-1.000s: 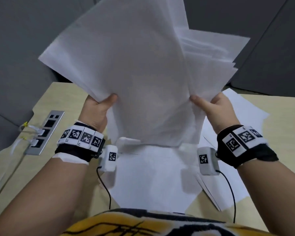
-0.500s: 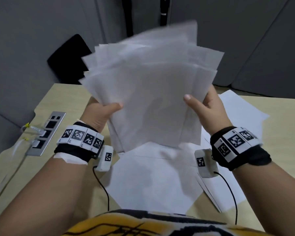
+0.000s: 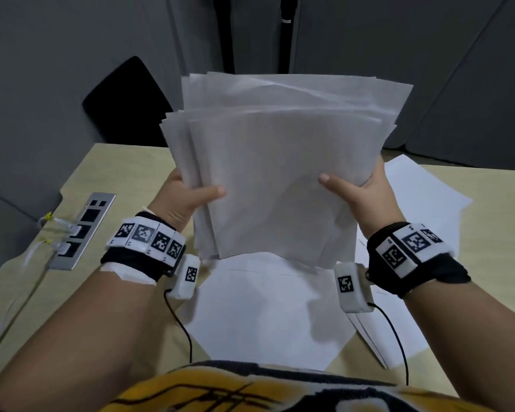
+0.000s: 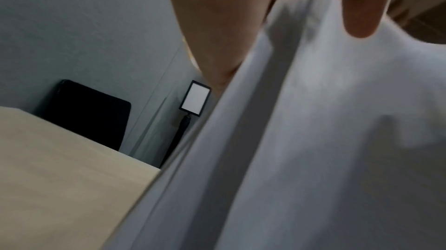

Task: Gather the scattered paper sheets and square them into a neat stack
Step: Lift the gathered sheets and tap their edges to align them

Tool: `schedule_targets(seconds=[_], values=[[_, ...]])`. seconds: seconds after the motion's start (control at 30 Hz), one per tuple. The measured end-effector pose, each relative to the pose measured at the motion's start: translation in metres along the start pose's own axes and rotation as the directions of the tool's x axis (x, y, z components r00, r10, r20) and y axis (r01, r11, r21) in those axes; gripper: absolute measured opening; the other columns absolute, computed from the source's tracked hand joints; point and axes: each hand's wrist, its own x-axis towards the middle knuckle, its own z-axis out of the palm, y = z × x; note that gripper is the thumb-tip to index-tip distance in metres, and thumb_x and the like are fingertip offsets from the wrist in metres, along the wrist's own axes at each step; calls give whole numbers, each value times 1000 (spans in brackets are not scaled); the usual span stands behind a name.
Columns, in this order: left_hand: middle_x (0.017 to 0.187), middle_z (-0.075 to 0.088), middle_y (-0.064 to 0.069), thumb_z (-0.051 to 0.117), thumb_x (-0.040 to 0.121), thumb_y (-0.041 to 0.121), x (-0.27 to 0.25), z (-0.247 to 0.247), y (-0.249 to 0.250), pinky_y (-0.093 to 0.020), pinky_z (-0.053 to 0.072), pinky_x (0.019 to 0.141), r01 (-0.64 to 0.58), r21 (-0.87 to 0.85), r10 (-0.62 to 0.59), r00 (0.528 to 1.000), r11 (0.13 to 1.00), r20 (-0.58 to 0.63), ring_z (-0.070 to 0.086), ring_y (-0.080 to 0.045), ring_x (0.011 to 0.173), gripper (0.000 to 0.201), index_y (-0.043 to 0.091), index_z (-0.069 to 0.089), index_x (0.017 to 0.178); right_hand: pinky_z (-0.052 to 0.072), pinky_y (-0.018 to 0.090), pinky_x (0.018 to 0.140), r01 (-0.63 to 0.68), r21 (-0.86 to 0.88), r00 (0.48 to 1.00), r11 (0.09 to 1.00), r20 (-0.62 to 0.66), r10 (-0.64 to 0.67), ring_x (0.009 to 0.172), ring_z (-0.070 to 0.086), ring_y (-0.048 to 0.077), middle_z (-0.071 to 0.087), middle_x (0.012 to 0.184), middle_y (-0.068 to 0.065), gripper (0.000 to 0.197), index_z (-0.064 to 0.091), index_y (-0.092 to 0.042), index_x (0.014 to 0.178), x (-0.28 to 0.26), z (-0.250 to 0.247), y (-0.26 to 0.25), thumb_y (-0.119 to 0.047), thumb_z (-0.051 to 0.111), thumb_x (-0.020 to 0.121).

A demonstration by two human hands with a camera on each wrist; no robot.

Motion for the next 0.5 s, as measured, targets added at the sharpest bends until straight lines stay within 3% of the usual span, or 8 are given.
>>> schedule_targets(seconds=[0.07,0.17,0.23,0.3,0.37,0.43,0.5], values=[[105,73,-6,85,52,22,-1,10,-5,-39,55,86,10,100,-9,1000,995,-3,70,-24,100,55,16,69,104,51,46,96,-9,-96,999,995,49,14,105,67,17,70,112,-1,49,58,-18,121,-2,9,2,-16,79,76],[90,72,3,81,71,13,2,24,-4,-29,54,77,-16,170,44,986,985,-158,71,-6,79,31,12,68,100,52,45,95,42,-198,999,979,-4,-44,100,68,17,72,100,-4,17,68,-27,97,-3,18,-3,-22,72,80],[84,71,4,77,71,12,6,23,4,-26,55,70,-69,113,95,966,991,-241,70,-6,73,27,13,67,96,54,41,92,87,-79,993,993,-70,-92,99,69,17,72,101,-2,21,66,-25,101,-1,16,-11,-19,73,82],[87,72,2,78,63,15,7,16,8,-28,57,73,-136,73,151,956,988,-251,71,-14,81,37,11,67,98,55,30,86,149,57,981,987,-132,-140,101,67,13,68,108,0,39,57,-16,117,1,8,-14,-10,73,83],[93,73,1,80,58,18,7,10,5,-30,58,79,-154,52,162,962,987,-221,71,-18,90,52,8,65,107,52,19,85,155,72,979,985,-149,-143,97,64,3,63,109,-4,53,45,-8,129,1,2,-10,-7,72,83],[95,73,2,82,60,16,4,13,0,-28,57,79,-111,96,128,971,989,-202,71,-14,91,53,7,66,110,51,21,89,93,26,991,995,-98,-90,101,63,3,62,113,-5,56,42,-8,132,-1,3,-4,-9,71,85],[93,74,3,80,67,17,3,22,-6,-34,58,82,-74,174,106,977,982,-186,71,-13,89,37,13,69,102,52,29,91,58,-71,998,996,-30,-60,105,64,10,65,115,-3,44,48,-13,127,-2,10,4,-9,67,88]])
